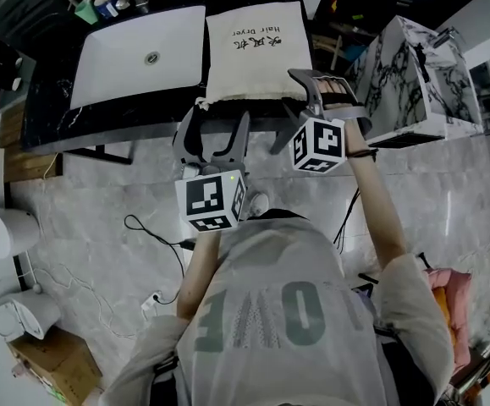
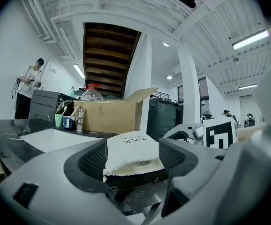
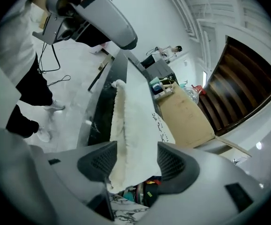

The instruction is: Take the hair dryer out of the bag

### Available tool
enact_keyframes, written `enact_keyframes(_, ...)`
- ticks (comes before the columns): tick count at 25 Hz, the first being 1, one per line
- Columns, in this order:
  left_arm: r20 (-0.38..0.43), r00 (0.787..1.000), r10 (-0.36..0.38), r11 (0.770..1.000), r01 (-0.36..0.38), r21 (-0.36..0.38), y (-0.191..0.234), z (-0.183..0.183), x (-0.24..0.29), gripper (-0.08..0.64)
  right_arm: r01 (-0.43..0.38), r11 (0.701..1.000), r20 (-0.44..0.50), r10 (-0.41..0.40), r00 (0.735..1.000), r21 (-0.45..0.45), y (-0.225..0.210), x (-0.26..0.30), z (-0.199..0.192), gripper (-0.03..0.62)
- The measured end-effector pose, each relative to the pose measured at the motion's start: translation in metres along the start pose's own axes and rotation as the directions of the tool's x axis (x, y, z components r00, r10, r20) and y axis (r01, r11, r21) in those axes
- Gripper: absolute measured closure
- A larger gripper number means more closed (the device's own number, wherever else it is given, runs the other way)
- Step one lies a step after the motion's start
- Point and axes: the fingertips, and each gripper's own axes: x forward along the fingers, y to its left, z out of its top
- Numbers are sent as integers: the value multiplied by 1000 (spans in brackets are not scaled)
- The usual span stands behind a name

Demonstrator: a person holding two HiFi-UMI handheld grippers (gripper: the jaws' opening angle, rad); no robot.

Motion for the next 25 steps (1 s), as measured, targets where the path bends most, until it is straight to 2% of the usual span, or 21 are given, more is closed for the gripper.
enact_keyframes(2, -8, 1000, -3, 1000, 3, -1, -1, -2, 1, 239, 9, 1000, 9, -9, 1000, -4, -1, 2, 2, 405)
enact_keyframes(5, -14, 1000, -3, 1000, 3, -1, -3, -5, 2, 239, 22, 1000, 14, -22, 1000, -13, -1, 4, 4, 447)
enact_keyframes(7, -15, 1000, -4, 1000, 4, -2, -3, -7, 2, 239, 37, 999, 29, -36, 999, -6, -3, 2, 8, 520)
enact_keyframes(8, -14, 1000, -6, 1000, 6, -3, -3, -7, 2, 238, 47, 999, 39, -47, 998, 5, -5, 0, 9, 530)
enact_keyframes(15, -15, 1000, -8, 1000, 8, -22, 4, -7, 2, 239, 132, 987, 80, -139, 987, 90, -49, -10, 23, 543)
enact_keyframes(25, 2, 1000, 8, 1000, -8, -23, 14, 0, 3, 239, 199, 976, 98, -208, 973, 92, -89, -19, 34, 543)
